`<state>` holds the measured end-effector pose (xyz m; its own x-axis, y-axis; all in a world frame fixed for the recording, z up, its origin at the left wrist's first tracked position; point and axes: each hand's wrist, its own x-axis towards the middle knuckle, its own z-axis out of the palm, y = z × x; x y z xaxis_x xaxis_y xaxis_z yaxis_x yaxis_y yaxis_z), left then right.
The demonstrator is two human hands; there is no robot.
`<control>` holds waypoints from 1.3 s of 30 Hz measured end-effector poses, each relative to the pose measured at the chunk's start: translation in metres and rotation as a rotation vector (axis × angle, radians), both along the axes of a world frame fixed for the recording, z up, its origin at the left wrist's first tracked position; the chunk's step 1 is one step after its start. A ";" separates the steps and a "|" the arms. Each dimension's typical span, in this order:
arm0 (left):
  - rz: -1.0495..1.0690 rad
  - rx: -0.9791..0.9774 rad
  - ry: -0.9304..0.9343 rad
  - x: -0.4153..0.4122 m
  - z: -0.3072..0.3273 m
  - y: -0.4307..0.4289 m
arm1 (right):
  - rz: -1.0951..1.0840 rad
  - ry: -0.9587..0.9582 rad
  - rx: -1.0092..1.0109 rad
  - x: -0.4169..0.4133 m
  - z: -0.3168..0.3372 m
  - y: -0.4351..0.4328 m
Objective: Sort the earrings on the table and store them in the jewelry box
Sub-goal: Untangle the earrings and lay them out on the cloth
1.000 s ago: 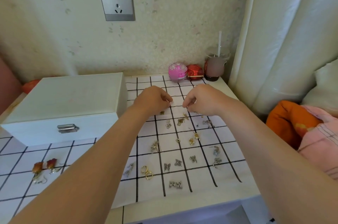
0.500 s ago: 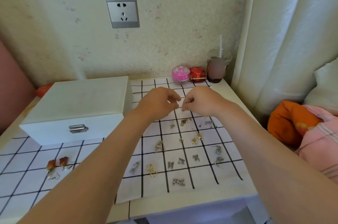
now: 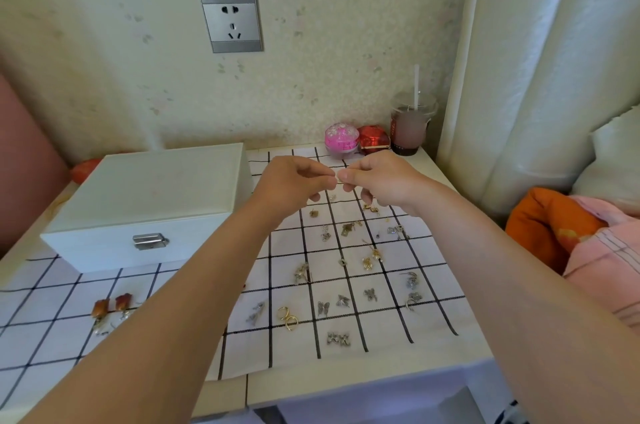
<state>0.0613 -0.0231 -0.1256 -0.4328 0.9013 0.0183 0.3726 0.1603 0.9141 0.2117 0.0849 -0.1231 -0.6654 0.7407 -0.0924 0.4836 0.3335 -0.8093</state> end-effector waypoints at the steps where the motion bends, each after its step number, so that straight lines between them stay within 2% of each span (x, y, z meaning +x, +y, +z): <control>1: 0.003 -0.021 -0.018 0.000 0.001 -0.003 | -0.006 0.019 0.000 0.000 0.001 -0.001; 4: -0.030 -0.088 -0.004 -0.001 0.001 -0.013 | -0.020 0.078 0.000 0.004 0.004 -0.005; 8: -0.065 -0.104 0.059 0.000 0.000 -0.023 | 0.001 0.008 0.060 0.008 0.003 -0.008; 11: -0.105 -0.113 0.221 0.002 -0.004 -0.024 | 0.018 -0.074 0.087 0.010 -0.001 -0.010; 14: -0.231 -0.198 0.405 0.010 -0.014 -0.024 | 0.010 -0.138 0.167 0.015 -0.005 -0.006; 17: -0.335 -0.293 0.524 0.016 -0.020 -0.023 | -0.019 -0.269 0.300 0.028 -0.006 0.008; 19: -0.359 -0.321 0.563 0.015 -0.017 -0.022 | -0.038 -0.369 0.311 0.037 -0.009 0.017; 22: -0.423 -0.387 0.565 0.013 -0.010 -0.022 | -0.010 -0.433 0.271 0.043 -0.015 0.022; 25: -0.426 -0.396 0.538 0.010 -0.006 -0.023 | 0.034 -0.405 0.257 0.044 -0.016 0.025; 31: -0.273 -0.158 0.481 0.018 -0.010 -0.015 | 0.085 -0.381 0.232 0.044 -0.017 0.026; 36: -0.373 -0.273 0.528 0.029 -0.021 -0.007 | 0.118 -0.367 0.211 0.041 -0.015 0.022; 39: -0.386 -0.289 0.478 0.023 -0.015 -0.009 | 0.113 -0.297 0.238 0.032 -0.013 0.017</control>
